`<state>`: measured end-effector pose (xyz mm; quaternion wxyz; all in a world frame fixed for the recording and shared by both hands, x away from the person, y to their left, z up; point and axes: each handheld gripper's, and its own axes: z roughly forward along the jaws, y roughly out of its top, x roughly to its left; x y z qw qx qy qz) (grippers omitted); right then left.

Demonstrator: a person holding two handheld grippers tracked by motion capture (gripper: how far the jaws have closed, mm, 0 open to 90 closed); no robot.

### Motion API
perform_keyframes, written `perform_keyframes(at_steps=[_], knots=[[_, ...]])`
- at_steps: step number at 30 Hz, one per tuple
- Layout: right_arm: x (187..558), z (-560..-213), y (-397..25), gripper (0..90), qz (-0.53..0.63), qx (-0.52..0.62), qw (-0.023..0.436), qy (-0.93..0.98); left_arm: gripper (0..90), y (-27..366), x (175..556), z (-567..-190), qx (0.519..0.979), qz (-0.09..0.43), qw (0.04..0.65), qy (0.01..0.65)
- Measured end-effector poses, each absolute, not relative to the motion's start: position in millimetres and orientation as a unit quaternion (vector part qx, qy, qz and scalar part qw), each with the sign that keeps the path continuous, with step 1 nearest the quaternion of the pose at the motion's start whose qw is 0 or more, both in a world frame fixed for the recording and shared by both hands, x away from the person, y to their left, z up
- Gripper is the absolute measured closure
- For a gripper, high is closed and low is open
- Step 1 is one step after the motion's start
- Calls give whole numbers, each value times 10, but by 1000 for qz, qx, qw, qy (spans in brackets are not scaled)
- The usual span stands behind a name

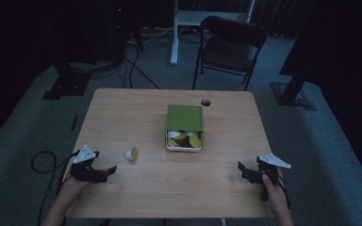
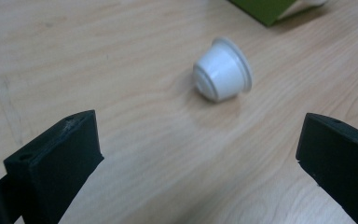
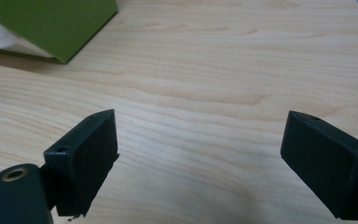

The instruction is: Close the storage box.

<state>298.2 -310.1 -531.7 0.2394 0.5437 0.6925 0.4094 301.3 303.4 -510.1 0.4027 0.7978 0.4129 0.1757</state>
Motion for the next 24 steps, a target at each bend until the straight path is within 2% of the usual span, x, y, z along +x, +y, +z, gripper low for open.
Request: perform_keyframes(at_steps=[18, 24], knots=[[2885, -5480, -3137, 105, 349, 561, 241, 711, 0, 3202, 2821, -5352, 809, 159, 359, 437], [2854, -5499, -3151, 105, 332, 574, 233, 711, 0, 3220, 2781, -5415, 816, 156, 325, 452]])
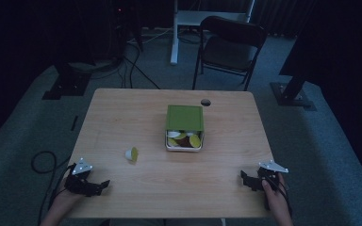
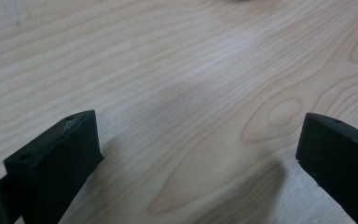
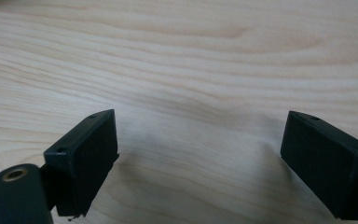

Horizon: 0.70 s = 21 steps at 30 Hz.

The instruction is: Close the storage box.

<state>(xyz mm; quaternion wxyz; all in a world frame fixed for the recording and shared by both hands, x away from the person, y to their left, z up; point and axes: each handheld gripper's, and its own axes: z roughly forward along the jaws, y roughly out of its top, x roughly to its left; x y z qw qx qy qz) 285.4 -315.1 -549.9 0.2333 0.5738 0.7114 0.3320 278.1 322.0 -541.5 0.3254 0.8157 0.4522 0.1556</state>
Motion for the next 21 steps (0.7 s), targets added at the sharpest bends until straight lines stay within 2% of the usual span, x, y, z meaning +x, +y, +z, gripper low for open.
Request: perform_keyframes(at_steps=[5, 12, 21], knots=[[2853, -5508, -3130, 105, 309, 578, 241, 716, 0, 3244, 2752, -5424, 806, 160, 322, 470], [2851, -5509, -3127, 105, 309, 580, 242, 714, 0, 3222, 2675, -5461, 808, 189, 312, 463], [2849, -5511, -3126, 105, 309, 580, 243, 714, 0, 3211, 2656, -5467, 803, 192, 313, 470]])
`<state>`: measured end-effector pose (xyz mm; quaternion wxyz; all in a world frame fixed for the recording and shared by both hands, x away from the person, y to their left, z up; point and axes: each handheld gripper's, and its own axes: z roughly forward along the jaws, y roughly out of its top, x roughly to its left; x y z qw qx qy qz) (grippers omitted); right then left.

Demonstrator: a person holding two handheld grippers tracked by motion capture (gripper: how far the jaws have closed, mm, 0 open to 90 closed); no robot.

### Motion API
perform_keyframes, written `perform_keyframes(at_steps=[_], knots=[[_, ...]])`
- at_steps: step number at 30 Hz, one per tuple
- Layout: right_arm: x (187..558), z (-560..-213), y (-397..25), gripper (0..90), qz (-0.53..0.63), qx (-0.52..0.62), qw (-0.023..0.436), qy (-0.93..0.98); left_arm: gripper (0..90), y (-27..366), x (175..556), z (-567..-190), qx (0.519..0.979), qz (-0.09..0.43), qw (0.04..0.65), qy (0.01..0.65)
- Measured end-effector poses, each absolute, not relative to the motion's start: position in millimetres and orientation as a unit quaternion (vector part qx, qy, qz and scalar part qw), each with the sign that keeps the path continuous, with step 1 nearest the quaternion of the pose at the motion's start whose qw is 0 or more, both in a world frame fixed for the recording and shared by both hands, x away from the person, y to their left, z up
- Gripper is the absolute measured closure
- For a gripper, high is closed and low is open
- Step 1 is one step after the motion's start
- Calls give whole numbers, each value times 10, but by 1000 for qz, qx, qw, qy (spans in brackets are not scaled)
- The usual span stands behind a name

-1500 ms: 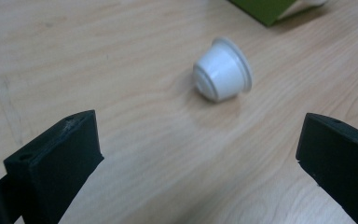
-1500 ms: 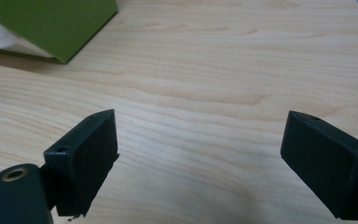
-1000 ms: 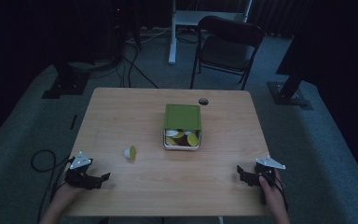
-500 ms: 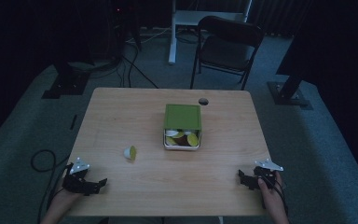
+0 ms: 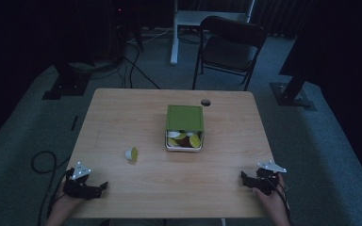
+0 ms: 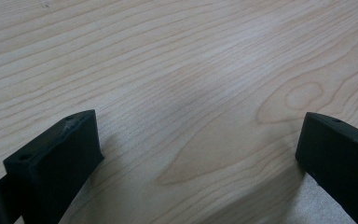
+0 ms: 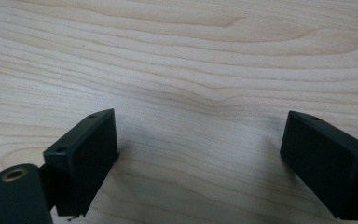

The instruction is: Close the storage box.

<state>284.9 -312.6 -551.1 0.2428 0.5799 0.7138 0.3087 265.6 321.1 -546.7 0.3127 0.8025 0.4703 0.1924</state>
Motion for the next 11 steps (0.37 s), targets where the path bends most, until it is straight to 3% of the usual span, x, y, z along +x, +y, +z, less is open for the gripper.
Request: perform_keyframes(at_steps=[11], knots=[[2853, -5511, -3125, 105, 308, 582, 243, 712, 0, 3210, 2657, -5466, 802, 192, 313, 471]])
